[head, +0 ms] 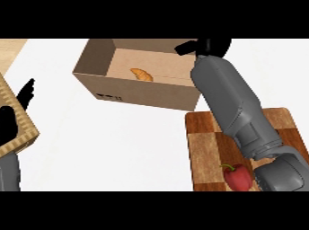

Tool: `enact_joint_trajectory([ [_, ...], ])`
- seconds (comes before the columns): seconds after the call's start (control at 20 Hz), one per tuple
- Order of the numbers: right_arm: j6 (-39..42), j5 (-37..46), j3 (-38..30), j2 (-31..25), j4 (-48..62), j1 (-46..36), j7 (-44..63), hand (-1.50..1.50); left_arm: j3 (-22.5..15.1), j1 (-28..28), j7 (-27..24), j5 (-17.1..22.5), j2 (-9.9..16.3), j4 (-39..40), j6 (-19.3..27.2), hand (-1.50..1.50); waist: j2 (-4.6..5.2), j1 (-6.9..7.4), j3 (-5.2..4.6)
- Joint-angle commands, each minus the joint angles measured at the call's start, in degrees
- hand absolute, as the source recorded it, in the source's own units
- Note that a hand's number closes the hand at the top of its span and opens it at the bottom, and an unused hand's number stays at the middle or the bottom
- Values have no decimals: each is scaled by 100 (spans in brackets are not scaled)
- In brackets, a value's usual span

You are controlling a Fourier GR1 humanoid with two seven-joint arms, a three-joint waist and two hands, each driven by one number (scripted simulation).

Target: Pick the croissant from the cutting board and place it in the cardboard box

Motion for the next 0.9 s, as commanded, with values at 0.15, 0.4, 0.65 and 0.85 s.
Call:
enact_joint_trajectory([
  [0.15, -1391, -75, -207, 72, -105, 79, -747, -150, -31, -120, 121, -95, -134, -139, 422, 0, -44, -101, 10],
  [0.4, -1455, -633, -523, -17, -771, 245, -1449, -150, 325, 230, -167, -69, 41, 0, 405, 0, -160, -340, 8],
  [0.65, -1592, -1277, -419, 173, -1443, 829, -1981, -150, 316, 327, -398, -71, -13, 297, 661, 0, -209, -472, 3],
  [0.85, -1262, -1122, -268, 132, -2326, 1613, -1721, -150, 333, 602, -407, -95, -87, 65, 662, 0, -271, -632, 1],
])
